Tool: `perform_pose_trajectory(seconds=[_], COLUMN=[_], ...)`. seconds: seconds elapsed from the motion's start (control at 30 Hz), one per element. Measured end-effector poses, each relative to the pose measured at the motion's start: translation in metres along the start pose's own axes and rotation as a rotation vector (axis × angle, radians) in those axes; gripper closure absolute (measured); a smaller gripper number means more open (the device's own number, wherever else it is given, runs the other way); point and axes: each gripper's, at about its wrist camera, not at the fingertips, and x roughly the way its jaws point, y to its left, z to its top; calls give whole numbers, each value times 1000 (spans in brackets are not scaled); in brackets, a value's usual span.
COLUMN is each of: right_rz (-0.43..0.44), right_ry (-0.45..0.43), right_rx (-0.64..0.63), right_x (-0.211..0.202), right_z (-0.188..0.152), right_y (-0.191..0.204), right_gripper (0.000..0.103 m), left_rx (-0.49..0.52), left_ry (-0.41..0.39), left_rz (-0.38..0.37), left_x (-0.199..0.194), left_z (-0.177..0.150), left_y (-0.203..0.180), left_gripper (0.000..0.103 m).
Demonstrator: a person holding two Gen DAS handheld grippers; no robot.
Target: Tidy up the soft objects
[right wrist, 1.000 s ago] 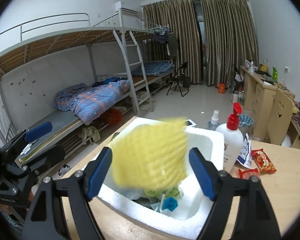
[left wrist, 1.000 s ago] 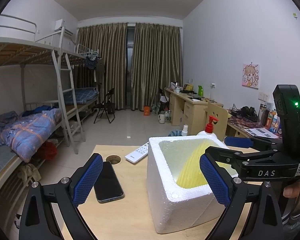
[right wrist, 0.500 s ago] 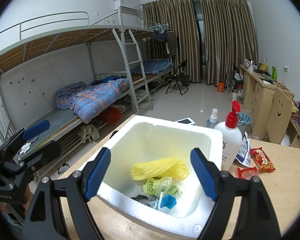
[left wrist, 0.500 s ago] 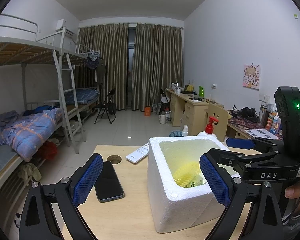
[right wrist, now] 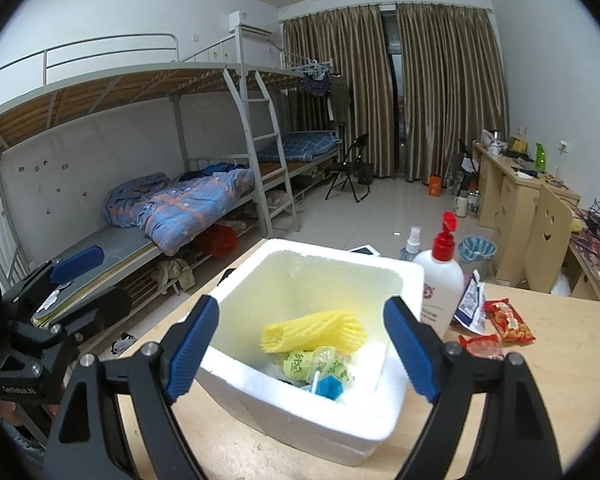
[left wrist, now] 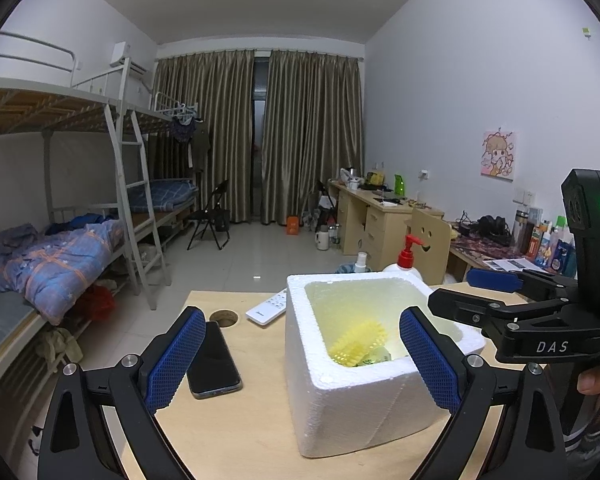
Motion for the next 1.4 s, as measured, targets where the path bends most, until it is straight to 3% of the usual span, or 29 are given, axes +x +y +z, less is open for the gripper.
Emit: perform_pose_trajectory(seconds=[0.17,0.7,1.4], right_rz=[-37,-90,-222], right_ry=[-25,-62,-147], right_rx=[13,41,76], right_x=[-14,-48,-129], right_z=[-4,-13,-44], right_y=[-3,-11,-29], right_gripper=[0,0,0], left_rx=[11,31,68], left_ry=[-11,-23,-78], left_rz=[-6,-31,-116], left_x=[-11,-35,-73], left_z=[-1,-2,-8], left_y=[-8,-38,-97], left_gripper=[5,4,0])
